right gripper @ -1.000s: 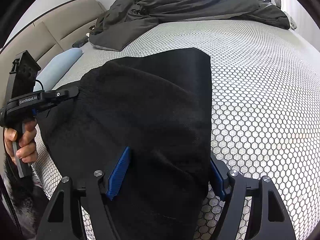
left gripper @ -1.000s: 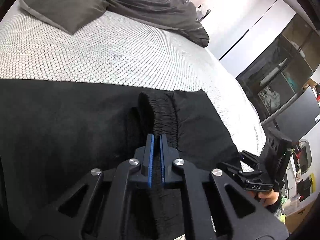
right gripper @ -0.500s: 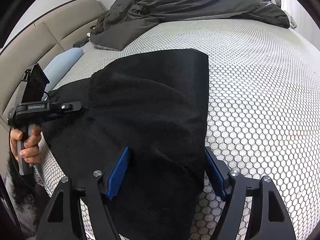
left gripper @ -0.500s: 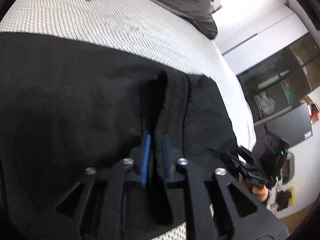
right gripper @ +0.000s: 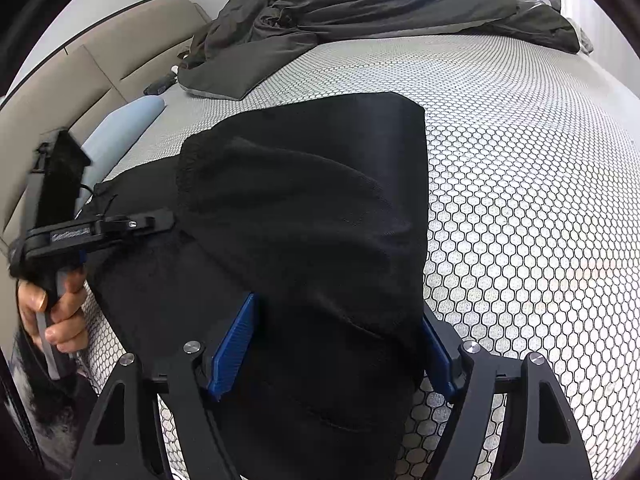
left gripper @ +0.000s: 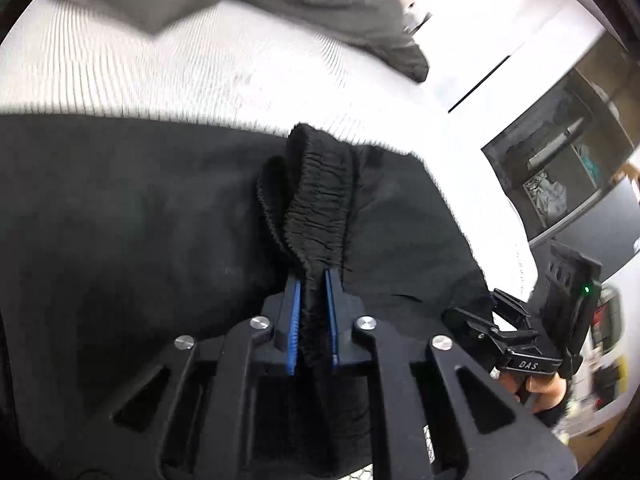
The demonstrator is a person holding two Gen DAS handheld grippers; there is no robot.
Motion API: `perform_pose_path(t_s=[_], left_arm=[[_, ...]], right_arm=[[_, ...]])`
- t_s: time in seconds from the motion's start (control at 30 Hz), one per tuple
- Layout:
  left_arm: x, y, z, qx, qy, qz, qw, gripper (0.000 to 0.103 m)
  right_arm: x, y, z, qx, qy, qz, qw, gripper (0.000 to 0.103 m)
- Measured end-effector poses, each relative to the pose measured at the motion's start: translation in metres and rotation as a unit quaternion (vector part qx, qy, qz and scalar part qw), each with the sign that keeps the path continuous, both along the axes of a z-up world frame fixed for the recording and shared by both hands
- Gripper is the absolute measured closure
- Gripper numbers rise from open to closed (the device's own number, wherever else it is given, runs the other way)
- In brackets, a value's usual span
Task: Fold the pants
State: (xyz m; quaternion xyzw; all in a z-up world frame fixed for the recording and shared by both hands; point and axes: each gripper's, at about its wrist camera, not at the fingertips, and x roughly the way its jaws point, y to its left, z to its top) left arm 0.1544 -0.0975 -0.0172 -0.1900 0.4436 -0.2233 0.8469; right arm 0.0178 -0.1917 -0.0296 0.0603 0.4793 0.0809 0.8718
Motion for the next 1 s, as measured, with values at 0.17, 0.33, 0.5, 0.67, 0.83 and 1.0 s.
perform_pose_path(t_s=[0.17,0.33,0.5,0.67,0.83,1.0], left_arm=[[-0.013,0.044,0.031,0.0,-0.038,0.052,0.9979,0.097],[-0.025,0.088,0.022,0.068,-0.022,0.119,0.9904,0.095],[-0.019,0.095,-0.006,0.097,0.017,0.135,0.986,0.082],[-0.031,0.101,0.01,0.104,0.008,0.147,0.9835,0.078],[-0.05,0.08,0.039,0.115,-0.038,0.15,0.9812,0.061],[-0.066,0.024,0.049,0.082,-0.048,0.063,0.9935,0.058]], right_arm=[[0.004,0.006,0.005,0.008,-0.01,0.003,1.0,0.026],[0.006,0.015,-0.001,0.013,-0.003,0.025,1.0,0.026],[0.006,0.017,-0.005,0.021,0.008,0.031,0.999,0.026],[-0.011,0.009,0.006,0.077,0.012,0.05,0.996,0.026],[-0.038,0.0,0.003,0.134,0.034,0.068,0.988,0.027],[-0.046,-0.004,-0.001,0.179,0.041,0.063,0.981,0.037]])
